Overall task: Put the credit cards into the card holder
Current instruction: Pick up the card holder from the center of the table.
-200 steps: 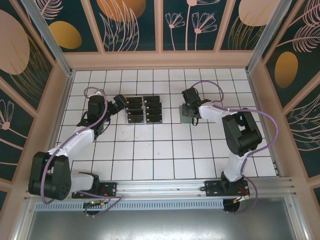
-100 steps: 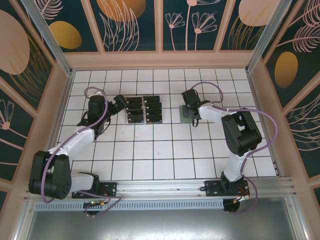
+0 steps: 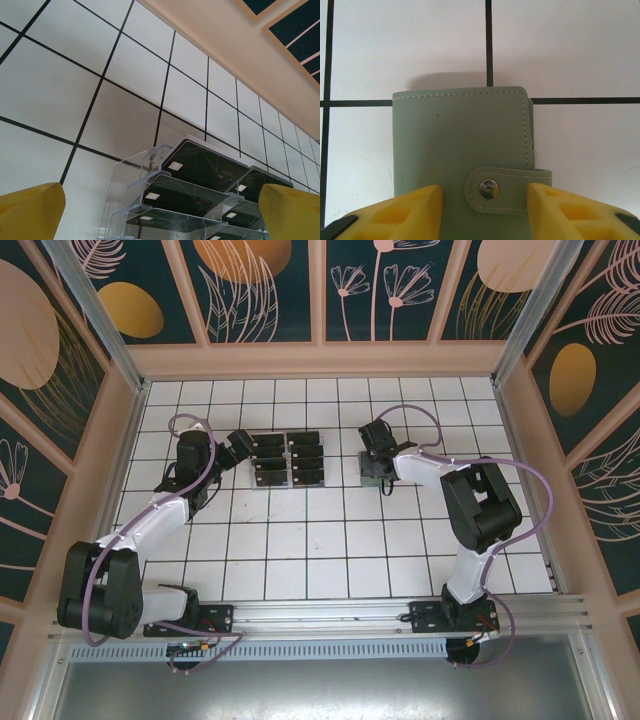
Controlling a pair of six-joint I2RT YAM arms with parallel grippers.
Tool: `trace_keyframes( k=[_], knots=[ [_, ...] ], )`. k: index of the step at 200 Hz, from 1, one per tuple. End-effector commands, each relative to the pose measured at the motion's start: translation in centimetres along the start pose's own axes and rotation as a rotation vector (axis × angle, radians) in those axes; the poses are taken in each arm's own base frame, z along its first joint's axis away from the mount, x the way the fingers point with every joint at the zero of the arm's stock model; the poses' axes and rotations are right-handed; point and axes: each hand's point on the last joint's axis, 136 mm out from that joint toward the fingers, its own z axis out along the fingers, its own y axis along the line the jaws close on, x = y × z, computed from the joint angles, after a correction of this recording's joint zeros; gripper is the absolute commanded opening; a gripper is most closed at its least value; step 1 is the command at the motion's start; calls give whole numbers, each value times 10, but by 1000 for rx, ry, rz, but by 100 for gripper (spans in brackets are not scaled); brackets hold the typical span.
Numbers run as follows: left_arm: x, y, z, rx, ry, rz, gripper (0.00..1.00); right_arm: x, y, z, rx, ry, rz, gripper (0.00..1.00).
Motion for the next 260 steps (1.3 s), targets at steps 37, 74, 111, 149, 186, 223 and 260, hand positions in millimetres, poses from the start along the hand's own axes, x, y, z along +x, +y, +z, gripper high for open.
trace_keyframes(
  k=[37, 74, 111, 149, 186, 223, 260],
  knots=[
    [-8, -11, -1, 34, -23, 0, 99, 9, -21, 15, 105, 23, -29, 44],
    [-8, -11, 0, 34, -21, 1, 99, 9, -27, 21, 113, 30, -26, 33],
    [-8, -12, 2, 36, -17, 1, 99, 7, -30, 22, 107, 31, -26, 13],
    [-8, -14, 1, 41, -13, 7, 99, -3, -32, 9, 90, 0, -20, 0],
    [-4, -18, -6, 69, 1, -2, 99, -14, -12, -26, -34, -62, 13, 0],
    [4, -30, -17, 121, 15, -20, 99, -12, 22, -67, -164, -111, 18, 0],
    [20, -58, -25, 195, 42, -22, 99, -3, 68, -104, -299, -136, 8, 0]
  ],
)
